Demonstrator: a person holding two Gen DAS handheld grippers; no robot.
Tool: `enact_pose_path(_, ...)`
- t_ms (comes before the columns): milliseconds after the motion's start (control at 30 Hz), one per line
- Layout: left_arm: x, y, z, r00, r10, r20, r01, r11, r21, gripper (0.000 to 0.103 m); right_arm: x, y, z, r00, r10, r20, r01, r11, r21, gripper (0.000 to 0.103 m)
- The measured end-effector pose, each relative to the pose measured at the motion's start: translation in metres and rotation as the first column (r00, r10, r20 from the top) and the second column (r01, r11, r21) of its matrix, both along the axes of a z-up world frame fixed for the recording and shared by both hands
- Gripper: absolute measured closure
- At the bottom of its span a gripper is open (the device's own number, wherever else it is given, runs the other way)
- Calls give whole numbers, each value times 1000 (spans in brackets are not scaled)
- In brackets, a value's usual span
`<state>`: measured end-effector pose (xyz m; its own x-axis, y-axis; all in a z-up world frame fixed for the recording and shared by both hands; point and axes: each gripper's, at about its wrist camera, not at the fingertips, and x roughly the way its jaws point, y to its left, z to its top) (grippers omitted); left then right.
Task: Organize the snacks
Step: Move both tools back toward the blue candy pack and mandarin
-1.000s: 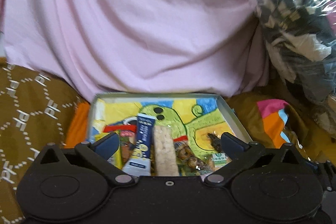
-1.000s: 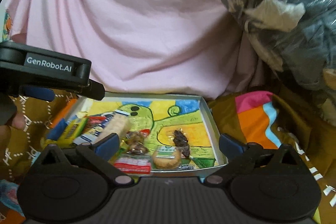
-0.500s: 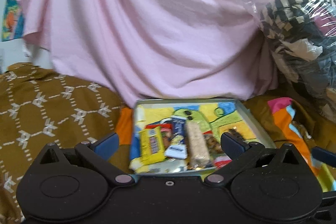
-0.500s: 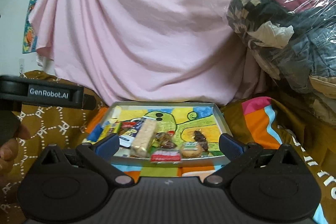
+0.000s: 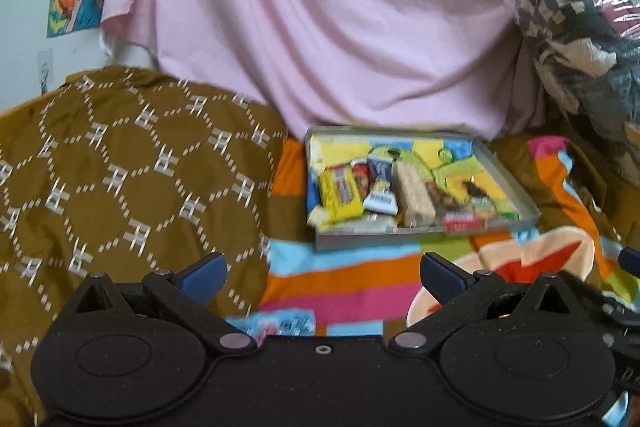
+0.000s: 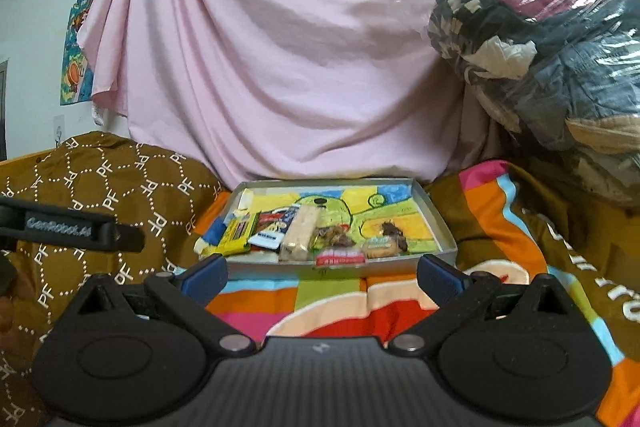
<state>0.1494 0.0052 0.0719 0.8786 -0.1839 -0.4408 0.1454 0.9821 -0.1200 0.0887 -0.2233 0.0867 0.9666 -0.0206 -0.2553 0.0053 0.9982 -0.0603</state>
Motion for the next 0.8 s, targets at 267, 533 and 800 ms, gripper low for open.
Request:
enact_pose_path(267,-16,17,-26,998,22,-67,-21,1000,21,1,-16,0,-20,999,2,-50,-2,1000,8,0)
enact_pose_path(533,-16,27,-48,990,49,-135,-45,998,32,1,-26,9,-40,992,60,-109,-61,998,-10,0)
enact_pose_path(800,-13,32,-76,973,71,-221,-61,997,52,1,-22,22,-63,972,86,-218,-98,994,-42,0)
